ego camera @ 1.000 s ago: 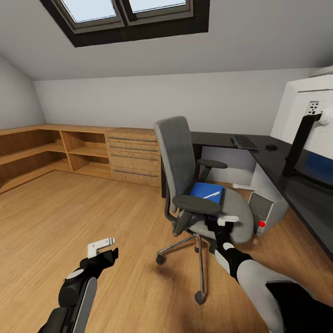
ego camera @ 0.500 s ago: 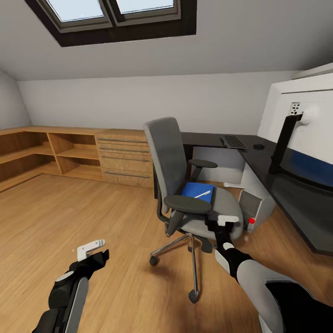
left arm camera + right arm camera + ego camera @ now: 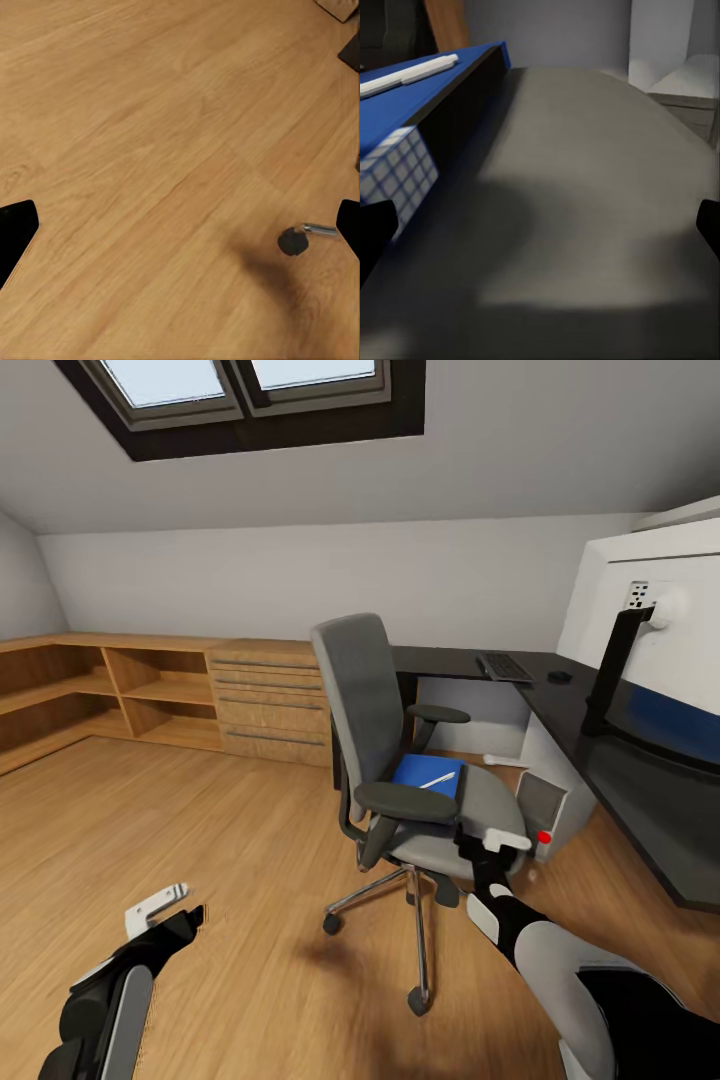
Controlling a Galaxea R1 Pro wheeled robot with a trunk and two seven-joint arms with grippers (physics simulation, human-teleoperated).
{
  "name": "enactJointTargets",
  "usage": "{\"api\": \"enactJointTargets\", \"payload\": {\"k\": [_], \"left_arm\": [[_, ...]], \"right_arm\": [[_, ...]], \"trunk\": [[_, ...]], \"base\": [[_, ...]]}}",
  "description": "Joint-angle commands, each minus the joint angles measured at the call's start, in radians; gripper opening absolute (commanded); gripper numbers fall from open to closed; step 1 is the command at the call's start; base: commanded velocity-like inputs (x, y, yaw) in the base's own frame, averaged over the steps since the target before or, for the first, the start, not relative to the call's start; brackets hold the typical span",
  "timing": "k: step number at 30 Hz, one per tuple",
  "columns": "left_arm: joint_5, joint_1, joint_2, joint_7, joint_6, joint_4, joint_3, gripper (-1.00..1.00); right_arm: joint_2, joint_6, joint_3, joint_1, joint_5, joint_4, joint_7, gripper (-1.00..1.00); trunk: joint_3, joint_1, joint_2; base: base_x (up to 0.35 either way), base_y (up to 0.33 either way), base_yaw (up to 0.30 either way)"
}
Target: In the bedroom, organize the workspace by keeping the computer under the desk, ensuring the monitor is on the desk, placing the keyboard on the desk next to the monitor, placing the mouse on the desk next to the keyboard, moving the folder from the swivel chair onto the desk next to the mouse, stacking the notebook on top of the folder with the pen on top of the notebook, and positioning the swivel chair next to the desk.
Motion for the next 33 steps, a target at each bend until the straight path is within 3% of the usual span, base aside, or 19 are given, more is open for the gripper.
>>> {"api": "enactJointTargets", "payload": {"k": [1,9,16,27,33], "left_arm": [[0.014,0.000,0.000,0.007,0.004,-0.001,0.012,1.00],[0.058,-0.001,0.002,0.007,0.004,-0.004,0.039,1.00],[0.083,-0.001,0.002,0.007,0.004,-0.004,0.045,1.00],[0.087,0.000,0.002,0.007,0.004,-0.004,0.049,1.00],[0.087,0.000,0.002,0.007,0.004,-0.004,0.057,1.00]], "right_arm": [[0.000,-0.005,-0.004,-0.001,-0.010,0.001,0.002,1.00],[-0.013,-0.004,-0.037,-0.001,-0.063,-0.001,0.000,1.00],[-0.038,-0.007,-0.064,-0.001,-0.155,-0.005,-0.004,1.00],[-0.036,-0.045,-0.067,-0.001,-0.178,-0.017,-0.004,1.00],[-0.038,-0.053,-0.068,-0.001,-0.179,-0.018,-0.004,1.00]], "trunk": [[-0.001,0.000,0.000],[-0.001,0.000,0.000],[-0.001,0.000,0.000],[0.000,0.000,0.000],[0.005,0.000,0.000]], "base": [[0.000,0.000,0.000],[0.000,0.000,0.000],[0.000,0.000,0.000],[0.000,0.000,-0.009],[0.000,0.000,-0.171]]}}
